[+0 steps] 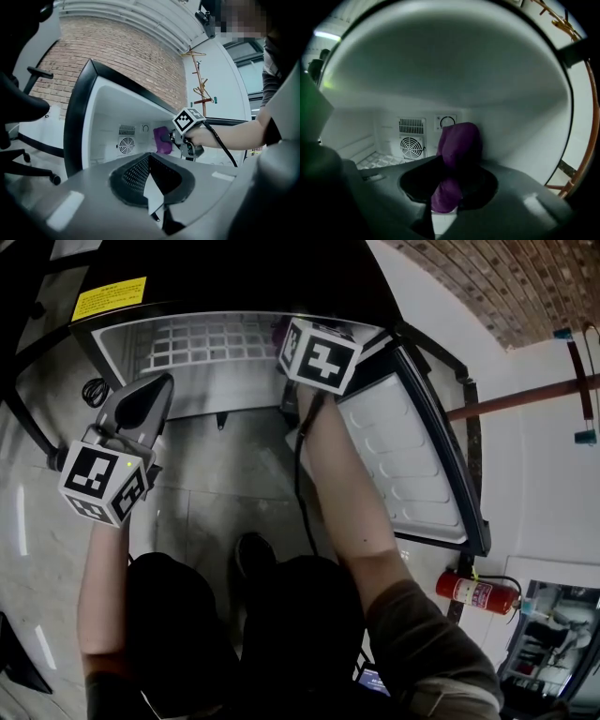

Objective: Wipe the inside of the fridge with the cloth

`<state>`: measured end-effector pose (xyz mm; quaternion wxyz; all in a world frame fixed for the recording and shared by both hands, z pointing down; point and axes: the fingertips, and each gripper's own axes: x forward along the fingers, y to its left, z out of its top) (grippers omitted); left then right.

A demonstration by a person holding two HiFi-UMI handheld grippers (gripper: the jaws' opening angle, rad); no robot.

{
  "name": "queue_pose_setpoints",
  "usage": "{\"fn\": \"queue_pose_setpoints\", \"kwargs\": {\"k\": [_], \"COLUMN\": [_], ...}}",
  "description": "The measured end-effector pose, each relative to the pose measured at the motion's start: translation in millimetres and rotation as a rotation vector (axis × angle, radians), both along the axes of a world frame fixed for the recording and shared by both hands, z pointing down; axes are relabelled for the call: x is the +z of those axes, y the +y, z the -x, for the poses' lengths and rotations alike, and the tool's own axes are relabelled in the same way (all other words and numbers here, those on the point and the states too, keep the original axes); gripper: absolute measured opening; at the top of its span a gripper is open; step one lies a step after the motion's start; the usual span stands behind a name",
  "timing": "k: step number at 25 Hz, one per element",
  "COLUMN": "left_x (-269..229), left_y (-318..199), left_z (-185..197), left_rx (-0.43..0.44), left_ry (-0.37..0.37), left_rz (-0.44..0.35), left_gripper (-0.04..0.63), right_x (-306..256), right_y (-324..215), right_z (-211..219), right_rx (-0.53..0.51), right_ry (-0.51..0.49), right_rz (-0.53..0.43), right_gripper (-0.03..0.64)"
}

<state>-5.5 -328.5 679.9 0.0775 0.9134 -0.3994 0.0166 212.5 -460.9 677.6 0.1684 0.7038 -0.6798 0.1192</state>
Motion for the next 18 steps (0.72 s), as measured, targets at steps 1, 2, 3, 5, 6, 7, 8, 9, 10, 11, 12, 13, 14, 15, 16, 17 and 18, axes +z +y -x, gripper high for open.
{"fn": "queue_pose_setpoints", "kwargs": {"k": [1, 2, 3, 5, 6, 7, 8, 9, 10, 11, 12, 13, 14, 15, 16, 17, 18], "left_x": [3.4, 7.0, 10.4, 16.7, 19.6, 22.2, 24.8, 27.5, 30.5, 33.5, 36.5, 39.5, 42.5, 45.7, 49.0, 52.5, 56.3], "left_y": [1.0, 2.0, 2.9, 4.0, 4.4, 4.9, 5.8, 7.0, 8.6, 10.4, 12.3, 14.0, 15.7, 17.4, 19.3, 21.4, 23.5], "left_z": [0.2, 0.3, 0.5, 2.1, 3.4, 4.7, 5.7, 6.2, 6.1, 5.8, 5.7, 5.9, 6.6, 8.0, 10.2, 13.2, 17.1], "left_rx": [0.001, 0.004, 0.007, 0.01, 0.009, 0.009, 0.009, 0.01, 0.011, 0.014, 0.016, 0.019, 0.021, 0.022, 0.021, 0.019, 0.015], "left_ry": [-0.004, -0.01, -0.017, -0.031, -0.037, -0.041, -0.045, -0.048, -0.051, -0.053, -0.057, -0.062, -0.067, -0.072, -0.075, -0.076, -0.076], "left_rz": [0.007, 0.013, 0.018, 0.025, 0.029, 0.032, 0.036, 0.04, 0.045, 0.049, 0.053, 0.056, 0.059, 0.061, 0.063, 0.066, 0.068], "left_gripper": [0.017, 0.017, 0.017, 0.017, 0.017, 0.017, 0.017, 0.017, 0.017, 0.017, 0.017, 0.017, 0.017, 0.017, 0.017, 0.017, 0.017], "right_x": [6.6, 13.4, 20.1, 32.3, 37.6, 42.7, 47.7, 52.8, 57.6, 61.4, 63.5, 63.5, 61.4, 58.0, 54.5, 52.2, 51.8], "right_y": [0.4, 1.4, 2.9, 6.3, 8.2, 10.3, 13.0, 16.1, 19.5, 22.6, 25.1, 26.6, 27.4, 28.3, 30.2, 34.0, 39.8], "right_z": [-2.3, -4.8, -7.3, -10.6, -11.0, -10.8, -10.2, -9.6, -9.2, -9.1, -8.9, -7.8, -4.8, 1.4, 11.2, 24.4, 40.4], "right_rx": [0.007, 0.013, 0.018, 0.025, 0.027, 0.028, 0.028, 0.028, 0.027, 0.026, 0.023, 0.017, 0.003, -0.022, -0.059, -0.108, -0.165], "right_ry": [0.0, -0.001, -0.003, -0.009, -0.017, -0.028, -0.046, -0.068, -0.092, -0.112, -0.126, -0.135, -0.145, -0.159, -0.177, -0.195, -0.209], "right_rz": [0.023, 0.045, 0.065, 0.099, 0.114, 0.128, 0.143, 0.158, 0.171, 0.181, 0.183, 0.176, 0.157, 0.13, 0.1, 0.074, 0.055], "right_gripper": [0.077, 0.078, 0.077, 0.077, 0.077, 0.077, 0.077, 0.077, 0.077, 0.077, 0.077, 0.077, 0.077, 0.077, 0.077, 0.077, 0.077]}}
